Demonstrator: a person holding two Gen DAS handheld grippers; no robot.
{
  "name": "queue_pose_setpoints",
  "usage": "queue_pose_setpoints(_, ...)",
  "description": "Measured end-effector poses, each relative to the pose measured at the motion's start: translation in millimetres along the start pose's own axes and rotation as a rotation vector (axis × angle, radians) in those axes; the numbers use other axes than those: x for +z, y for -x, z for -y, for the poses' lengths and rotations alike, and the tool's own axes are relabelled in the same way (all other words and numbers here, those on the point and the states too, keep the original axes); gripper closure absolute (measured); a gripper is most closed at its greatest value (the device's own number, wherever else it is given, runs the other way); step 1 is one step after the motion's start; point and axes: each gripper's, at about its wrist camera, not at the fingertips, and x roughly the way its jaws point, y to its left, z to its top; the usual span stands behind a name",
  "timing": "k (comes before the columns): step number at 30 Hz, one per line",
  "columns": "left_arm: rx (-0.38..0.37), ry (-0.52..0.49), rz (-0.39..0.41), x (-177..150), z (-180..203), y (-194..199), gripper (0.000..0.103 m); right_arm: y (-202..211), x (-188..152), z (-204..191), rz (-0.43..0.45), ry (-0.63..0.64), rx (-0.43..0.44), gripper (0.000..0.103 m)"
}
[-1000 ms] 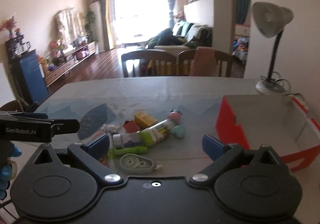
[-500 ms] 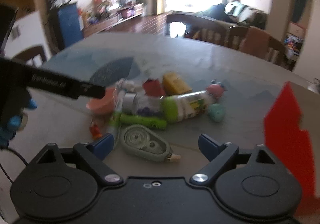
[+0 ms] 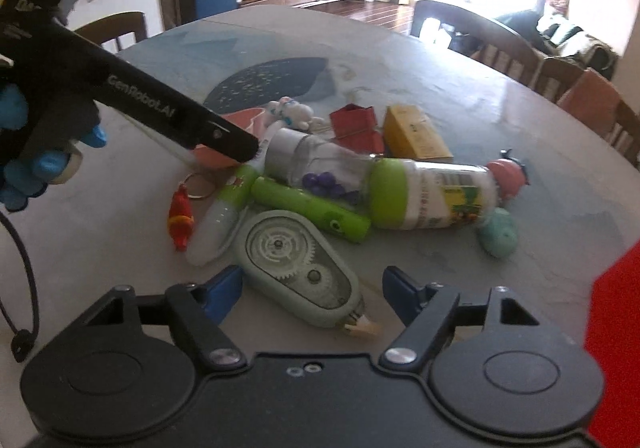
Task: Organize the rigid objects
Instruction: 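Grasp the pink heart dish with the left tool while the right tool grasps the tape dispenser, then lift both held items and carry them over the cardboard box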
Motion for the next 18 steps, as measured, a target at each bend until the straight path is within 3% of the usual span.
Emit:
queue_pose_setpoints(4,-0.019,0.027,-0.018,-0.2,-6.5,-6.6,0.002,-5.1,1.4,5.5,-0.005,0.003,0.044,0.028)
queue_pose_setpoints(7,-0.040,0.040,-0.034,0.7,-8.9,-10.2,0.008,-6.9,2.4,6.1,-0.002,0.025,0.064,0.028)
queue_pose_setpoints(10,-0.043,0.034,-0.036,-0.2,-8.6,-11.4,0.012,-5.5,3.1,5.9,0.000,0.038,0.078,0.034)
queue_pose_setpoints(16,-0.060,0.013,-0.036,0.0,-4.3,-9.5,0.031,1.4,1.5,2.1,-0.006,0.027,0.065,0.040)
queue_pose_setpoints(18,-0.068,0.015,-0.039,0.0,-3.0,-8.5,0.032,4.1,0.7,2.0,-0.006,0.000,0.057,0.044)
